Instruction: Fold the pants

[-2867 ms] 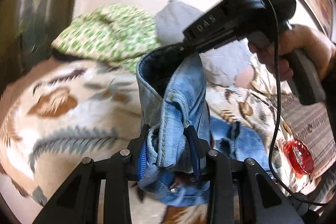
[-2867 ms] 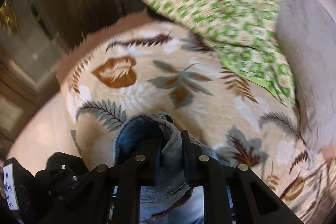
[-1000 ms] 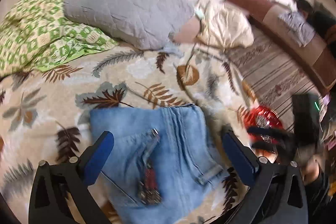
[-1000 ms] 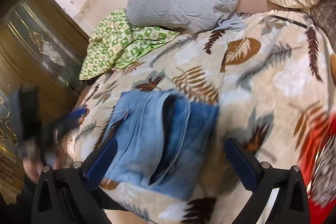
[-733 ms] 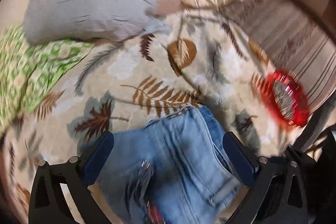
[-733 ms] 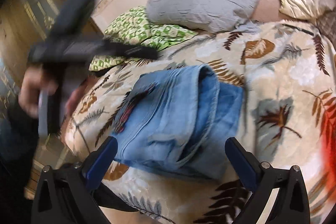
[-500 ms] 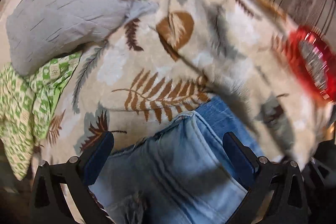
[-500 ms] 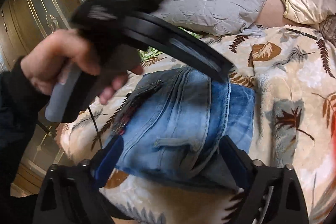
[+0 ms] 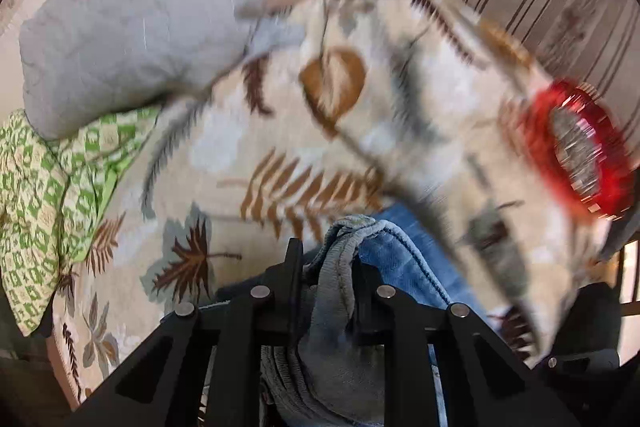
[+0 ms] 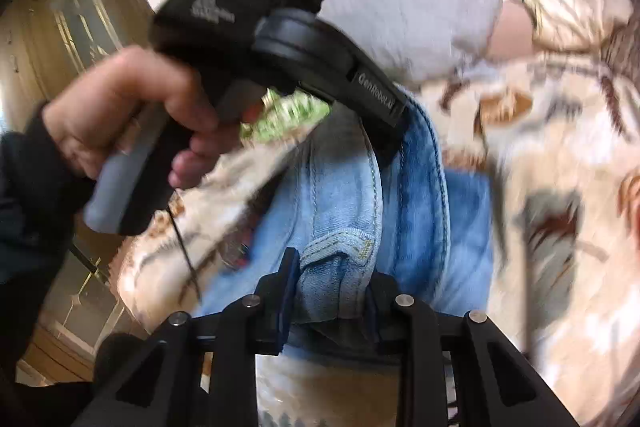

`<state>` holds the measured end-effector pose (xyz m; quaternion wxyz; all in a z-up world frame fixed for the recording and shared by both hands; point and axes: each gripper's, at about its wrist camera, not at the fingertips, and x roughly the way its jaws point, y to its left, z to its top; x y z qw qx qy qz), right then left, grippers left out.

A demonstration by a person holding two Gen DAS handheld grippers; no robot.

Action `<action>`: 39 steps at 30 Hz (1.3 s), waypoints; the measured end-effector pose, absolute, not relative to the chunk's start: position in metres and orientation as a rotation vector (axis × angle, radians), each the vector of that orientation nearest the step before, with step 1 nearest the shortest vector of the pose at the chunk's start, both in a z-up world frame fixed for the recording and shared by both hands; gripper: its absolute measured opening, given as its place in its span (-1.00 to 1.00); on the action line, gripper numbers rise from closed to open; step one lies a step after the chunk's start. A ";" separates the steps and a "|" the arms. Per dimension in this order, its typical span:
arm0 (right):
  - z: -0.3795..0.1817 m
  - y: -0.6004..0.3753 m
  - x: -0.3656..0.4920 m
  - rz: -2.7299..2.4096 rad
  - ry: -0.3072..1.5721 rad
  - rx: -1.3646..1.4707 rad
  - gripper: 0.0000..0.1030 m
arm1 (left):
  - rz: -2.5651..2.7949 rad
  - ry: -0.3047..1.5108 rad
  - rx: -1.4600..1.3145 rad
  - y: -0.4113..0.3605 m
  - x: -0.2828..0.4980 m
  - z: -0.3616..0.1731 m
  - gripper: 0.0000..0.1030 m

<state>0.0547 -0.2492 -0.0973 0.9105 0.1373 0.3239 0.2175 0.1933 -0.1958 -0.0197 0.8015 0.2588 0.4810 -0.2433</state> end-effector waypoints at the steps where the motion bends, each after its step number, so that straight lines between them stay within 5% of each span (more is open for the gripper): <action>1: -0.088 -0.254 0.050 0.446 0.642 0.291 -0.41 | -0.536 1.027 0.543 -0.199 0.192 -0.014 -0.62; 4: -0.084 -0.268 0.045 0.407 0.642 0.316 -0.41 | -0.549 1.030 0.570 -0.219 0.190 -0.020 -0.61; 10: -0.154 -0.284 0.066 0.317 0.846 0.417 -0.41 | -0.447 1.149 0.659 -0.245 0.212 -0.114 -0.44; 18: -0.161 -0.292 0.064 0.318 0.818 0.474 -0.16 | -0.459 1.148 0.656 -0.248 0.215 -0.118 -0.41; 20: -0.158 -0.293 0.064 0.336 0.818 0.489 0.29 | -0.488 1.130 0.640 -0.244 0.213 -0.108 -0.03; 21: -0.154 -0.292 0.062 0.360 0.815 0.493 0.40 | -0.504 1.125 0.598 -0.238 0.211 -0.095 0.67; 22: -0.147 -0.290 0.060 0.370 0.812 0.481 0.58 | -0.504 1.100 0.559 -0.231 0.207 -0.082 0.94; 25: -0.129 -0.286 0.046 0.325 0.787 0.381 0.91 | -0.538 1.020 0.461 -0.202 0.197 -0.042 0.94; 31: -0.107 -0.319 0.035 0.348 0.737 0.444 0.94 | -0.565 0.965 0.237 -0.102 0.188 -0.004 0.95; 39: -0.082 -0.340 0.112 0.439 0.822 0.569 0.94 | -0.529 1.108 -0.074 -0.008 0.212 -0.058 0.95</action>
